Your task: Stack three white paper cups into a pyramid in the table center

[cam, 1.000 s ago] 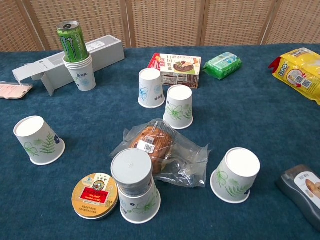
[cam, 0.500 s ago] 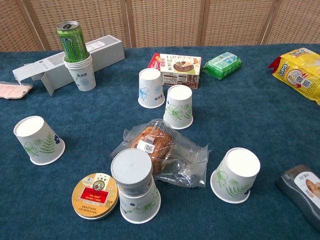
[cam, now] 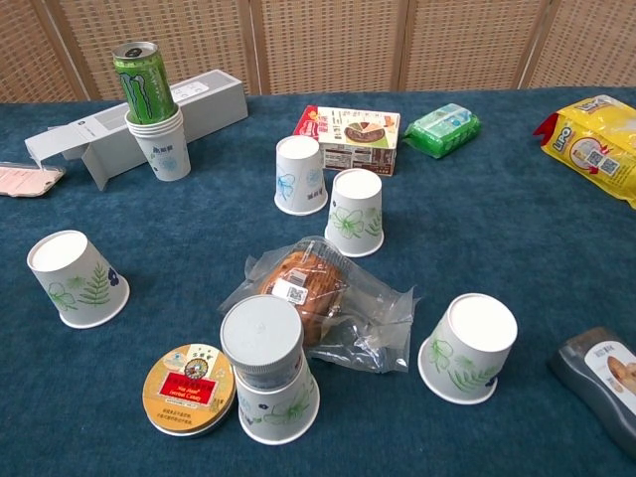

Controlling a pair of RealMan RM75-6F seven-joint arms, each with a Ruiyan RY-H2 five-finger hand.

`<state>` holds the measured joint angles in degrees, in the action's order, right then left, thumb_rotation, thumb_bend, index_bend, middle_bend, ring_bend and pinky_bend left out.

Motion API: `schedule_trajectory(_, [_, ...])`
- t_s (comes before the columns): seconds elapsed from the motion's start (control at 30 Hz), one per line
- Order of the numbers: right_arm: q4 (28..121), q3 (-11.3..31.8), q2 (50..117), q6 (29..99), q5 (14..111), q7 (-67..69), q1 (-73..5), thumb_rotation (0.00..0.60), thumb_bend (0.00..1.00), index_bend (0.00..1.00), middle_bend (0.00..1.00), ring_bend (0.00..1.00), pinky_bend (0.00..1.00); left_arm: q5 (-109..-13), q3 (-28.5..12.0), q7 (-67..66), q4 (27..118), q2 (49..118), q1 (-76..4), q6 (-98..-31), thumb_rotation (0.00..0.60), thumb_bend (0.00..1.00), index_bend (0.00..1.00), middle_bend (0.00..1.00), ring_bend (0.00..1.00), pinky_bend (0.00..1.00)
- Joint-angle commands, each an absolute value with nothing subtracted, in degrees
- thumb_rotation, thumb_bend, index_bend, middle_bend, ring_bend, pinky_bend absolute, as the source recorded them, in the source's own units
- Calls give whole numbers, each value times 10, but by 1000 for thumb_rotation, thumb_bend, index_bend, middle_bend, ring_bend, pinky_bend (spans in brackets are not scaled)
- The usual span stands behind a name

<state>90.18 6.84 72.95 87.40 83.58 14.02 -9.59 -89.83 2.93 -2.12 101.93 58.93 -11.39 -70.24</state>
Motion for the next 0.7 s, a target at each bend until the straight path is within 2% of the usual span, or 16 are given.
schedule_trajectory(0.03, [906,70,727,876,839,144,-94,600,23,219,135,0,0,-871,15,-66,1038,605,-140,-666,600,306,0,0,0,0])
schedule_trajectory(0.47, [909,78,720,873,838,165,-89,600,26,220,137,0,0,-758,-14,-250,1064,690,-203,-596,600,306,0,0,0,7])
schedule_trajectory(0.7, [910,83,718,871,836,174,-87,600,27,222,139,0,0,-709,-19,-323,1063,731,-224,-599,600,307,0,0,0,167])
